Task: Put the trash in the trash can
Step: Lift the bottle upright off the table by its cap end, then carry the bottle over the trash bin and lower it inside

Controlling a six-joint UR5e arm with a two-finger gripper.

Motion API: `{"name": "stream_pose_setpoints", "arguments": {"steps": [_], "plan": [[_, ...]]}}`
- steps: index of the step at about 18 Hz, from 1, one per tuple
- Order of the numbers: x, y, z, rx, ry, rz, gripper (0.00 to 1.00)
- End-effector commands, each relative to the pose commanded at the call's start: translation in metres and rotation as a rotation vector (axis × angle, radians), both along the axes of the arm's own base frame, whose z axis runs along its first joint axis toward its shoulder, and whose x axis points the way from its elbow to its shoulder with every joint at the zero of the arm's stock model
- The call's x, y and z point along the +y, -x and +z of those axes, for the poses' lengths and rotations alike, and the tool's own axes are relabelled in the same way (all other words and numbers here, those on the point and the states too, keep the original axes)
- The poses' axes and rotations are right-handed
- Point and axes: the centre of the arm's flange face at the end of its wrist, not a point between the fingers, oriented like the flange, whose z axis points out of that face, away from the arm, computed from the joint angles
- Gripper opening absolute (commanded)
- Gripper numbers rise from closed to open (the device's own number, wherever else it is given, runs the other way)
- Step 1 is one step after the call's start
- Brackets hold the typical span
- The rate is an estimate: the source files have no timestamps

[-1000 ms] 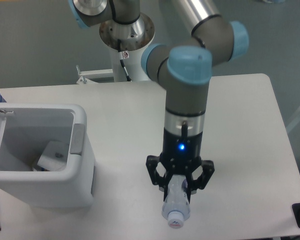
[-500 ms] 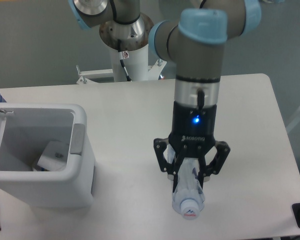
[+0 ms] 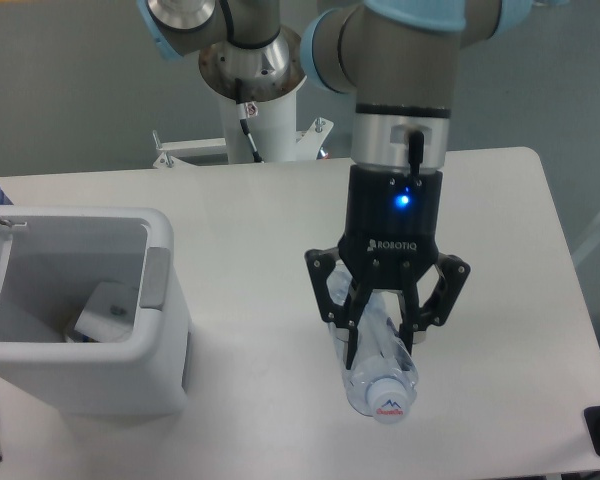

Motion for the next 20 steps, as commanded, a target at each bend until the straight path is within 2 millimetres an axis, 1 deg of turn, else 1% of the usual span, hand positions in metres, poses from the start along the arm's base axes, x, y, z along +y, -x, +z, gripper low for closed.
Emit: {"name": "stream_pose_setpoints", "arguments": {"steps": [2,6,8,9,11,14,16,17,19,20], "plan": [[0.002,-0.007,0.004,-0.011,-0.01,0.003,0.51],[0.002,-0.025,0.022,-0.067,-0.071,-0.022,0.51],[0.011,-0.047,0.024,-0.097,-0.083,-0.044,0.51],[0.014,-0.058,0.029,-0.1,-0.09,-0.056,0.51],[0.023,-0.077,0.032,-0.111,-0.093,-0.077,0.51],[0.042,-0.114,0.032,-0.118,-0.09,-0.136,0.51],[0.048,-0.135,0.037,-0.13,-0.096,-0.156,0.51],[0.054,-0.148,0.034,-0.138,-0.091,-0.175,0.51],[0.064,-0.17,0.022,-0.154,-0.073,-0.21,0.51],[0.069,-0.184,0.016,-0.163,-0.062,-0.232,0.51]]}}
